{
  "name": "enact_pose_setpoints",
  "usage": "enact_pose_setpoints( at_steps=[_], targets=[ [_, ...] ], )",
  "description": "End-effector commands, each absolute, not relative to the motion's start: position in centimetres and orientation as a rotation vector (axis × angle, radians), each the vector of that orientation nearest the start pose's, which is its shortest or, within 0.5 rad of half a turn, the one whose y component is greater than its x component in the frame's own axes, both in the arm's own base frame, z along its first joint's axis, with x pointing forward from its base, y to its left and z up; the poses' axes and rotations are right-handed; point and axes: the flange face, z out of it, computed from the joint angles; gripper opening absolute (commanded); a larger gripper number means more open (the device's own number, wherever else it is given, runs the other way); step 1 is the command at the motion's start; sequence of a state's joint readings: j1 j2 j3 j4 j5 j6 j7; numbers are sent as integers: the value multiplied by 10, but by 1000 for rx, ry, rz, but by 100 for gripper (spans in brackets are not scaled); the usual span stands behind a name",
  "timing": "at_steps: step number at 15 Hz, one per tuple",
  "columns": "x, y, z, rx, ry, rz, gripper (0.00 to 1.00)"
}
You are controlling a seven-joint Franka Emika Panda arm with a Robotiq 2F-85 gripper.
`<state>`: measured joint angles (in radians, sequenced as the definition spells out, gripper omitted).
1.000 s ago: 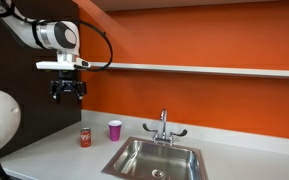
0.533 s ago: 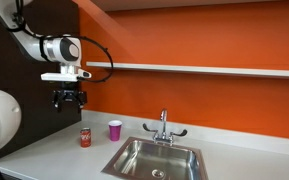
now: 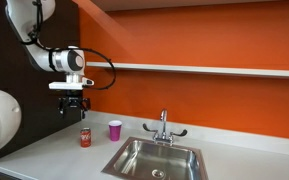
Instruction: Put the can in the sink
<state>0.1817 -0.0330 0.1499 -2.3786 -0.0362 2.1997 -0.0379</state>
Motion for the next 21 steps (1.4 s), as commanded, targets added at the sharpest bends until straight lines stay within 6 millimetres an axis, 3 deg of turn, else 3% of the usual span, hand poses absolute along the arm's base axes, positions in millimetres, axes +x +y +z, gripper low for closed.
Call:
enact_pose_setpoints(
  at_steps=[1,13,21],
  targets=[
    [472,161,306,-3139,-628,211,100],
    [514,169,246,-3116,-603,177,100],
    [529,174,222,-3108,-596,192,100]
  ],
)
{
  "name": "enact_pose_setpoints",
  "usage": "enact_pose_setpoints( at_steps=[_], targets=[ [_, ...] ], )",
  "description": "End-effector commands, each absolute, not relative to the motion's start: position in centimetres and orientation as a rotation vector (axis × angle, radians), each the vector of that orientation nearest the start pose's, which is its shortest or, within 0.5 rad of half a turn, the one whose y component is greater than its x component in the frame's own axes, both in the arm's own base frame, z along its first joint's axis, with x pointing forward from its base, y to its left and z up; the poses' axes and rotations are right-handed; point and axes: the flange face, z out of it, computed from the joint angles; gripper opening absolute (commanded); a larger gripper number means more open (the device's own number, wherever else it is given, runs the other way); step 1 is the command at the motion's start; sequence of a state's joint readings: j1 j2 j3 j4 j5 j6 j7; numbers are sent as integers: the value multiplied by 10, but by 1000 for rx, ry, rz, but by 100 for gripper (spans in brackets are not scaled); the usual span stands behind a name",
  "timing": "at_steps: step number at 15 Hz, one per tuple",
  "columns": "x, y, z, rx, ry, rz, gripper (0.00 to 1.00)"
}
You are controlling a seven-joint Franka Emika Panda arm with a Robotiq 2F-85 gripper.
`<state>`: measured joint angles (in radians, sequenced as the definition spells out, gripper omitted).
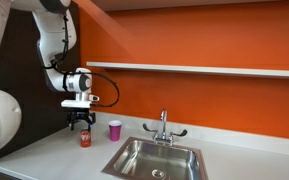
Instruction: Put the can in the sink
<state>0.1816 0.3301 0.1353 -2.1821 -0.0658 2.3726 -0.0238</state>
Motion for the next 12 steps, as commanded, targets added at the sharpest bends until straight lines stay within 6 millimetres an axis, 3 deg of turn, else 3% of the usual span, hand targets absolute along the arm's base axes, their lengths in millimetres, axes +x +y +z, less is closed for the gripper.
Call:
enact_pose_setpoints(
  at_steps=[1,12],
  targets=[
    [531,174,220,-3109,-595,193,100],
    [545,177,202,-3103,-584,189,100]
  ],
)
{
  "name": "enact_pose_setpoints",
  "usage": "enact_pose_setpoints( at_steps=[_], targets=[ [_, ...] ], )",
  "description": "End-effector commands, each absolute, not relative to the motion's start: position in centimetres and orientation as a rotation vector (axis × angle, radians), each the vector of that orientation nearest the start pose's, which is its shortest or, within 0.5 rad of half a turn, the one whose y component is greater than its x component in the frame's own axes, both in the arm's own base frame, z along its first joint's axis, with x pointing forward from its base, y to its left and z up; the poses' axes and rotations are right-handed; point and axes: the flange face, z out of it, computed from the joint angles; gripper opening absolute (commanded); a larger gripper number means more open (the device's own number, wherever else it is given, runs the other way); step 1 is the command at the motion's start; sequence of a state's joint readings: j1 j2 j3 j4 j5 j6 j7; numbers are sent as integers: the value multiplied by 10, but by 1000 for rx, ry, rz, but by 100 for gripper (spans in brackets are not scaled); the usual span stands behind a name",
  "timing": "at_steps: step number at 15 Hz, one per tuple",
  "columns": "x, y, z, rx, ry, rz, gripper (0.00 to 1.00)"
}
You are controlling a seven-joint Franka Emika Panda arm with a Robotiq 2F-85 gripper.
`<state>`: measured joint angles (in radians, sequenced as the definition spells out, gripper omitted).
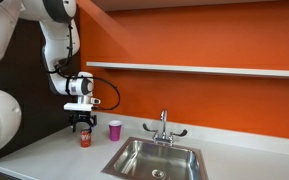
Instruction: Put the can in the sink
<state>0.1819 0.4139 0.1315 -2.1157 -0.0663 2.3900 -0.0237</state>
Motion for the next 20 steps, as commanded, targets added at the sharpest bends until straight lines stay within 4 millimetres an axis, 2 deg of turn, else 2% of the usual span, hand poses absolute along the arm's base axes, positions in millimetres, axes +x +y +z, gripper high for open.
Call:
enact_pose_setpoints(
  at_steps=[1,20],
  targets=[
    [546,177,201,-3104,-583,189,100],
    [570,175,185,-3112,-541,184,100]
  ],
)
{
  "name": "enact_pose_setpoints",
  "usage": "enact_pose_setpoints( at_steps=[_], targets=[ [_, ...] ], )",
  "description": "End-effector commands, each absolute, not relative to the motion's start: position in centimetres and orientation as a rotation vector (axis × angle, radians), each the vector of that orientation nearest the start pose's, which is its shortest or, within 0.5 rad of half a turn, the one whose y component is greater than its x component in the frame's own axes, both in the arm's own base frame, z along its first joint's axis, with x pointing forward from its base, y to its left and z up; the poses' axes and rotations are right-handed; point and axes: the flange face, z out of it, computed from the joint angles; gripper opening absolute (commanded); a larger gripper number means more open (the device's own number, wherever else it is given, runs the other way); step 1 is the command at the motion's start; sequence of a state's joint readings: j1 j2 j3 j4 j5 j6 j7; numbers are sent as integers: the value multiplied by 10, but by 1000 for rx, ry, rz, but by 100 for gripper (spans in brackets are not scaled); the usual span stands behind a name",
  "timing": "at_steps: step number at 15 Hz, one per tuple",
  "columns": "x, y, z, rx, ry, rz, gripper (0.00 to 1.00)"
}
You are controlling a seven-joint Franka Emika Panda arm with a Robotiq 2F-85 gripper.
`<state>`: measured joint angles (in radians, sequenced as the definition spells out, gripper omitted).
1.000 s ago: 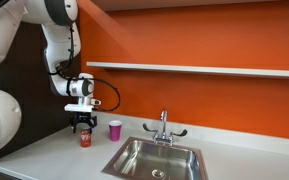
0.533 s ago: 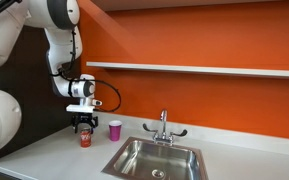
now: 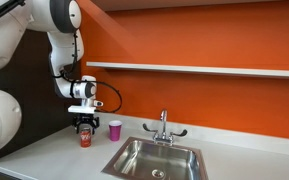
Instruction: Put the can in the sink
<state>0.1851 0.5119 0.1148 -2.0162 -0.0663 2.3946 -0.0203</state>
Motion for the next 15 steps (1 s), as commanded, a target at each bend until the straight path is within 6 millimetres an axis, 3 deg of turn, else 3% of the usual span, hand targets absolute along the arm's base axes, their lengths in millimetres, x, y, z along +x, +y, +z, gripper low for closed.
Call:
enact_pose_setpoints(
  at_steps=[1,6,7,8,11,13,15],
  targets=[
    [571,175,185,-3112,-539,184,100],
    [575,174,183,-3116,-525,178,100],
    [575,174,183,-3115,-523,178,90],
    [576,174,182,-3115,-518,176,74],
    [578,174,182,-3114,-509,179,49],
    [579,173,182,-3116,-490,182,38],
    [579,173,182,-3117,-467,187,38]
  ],
)
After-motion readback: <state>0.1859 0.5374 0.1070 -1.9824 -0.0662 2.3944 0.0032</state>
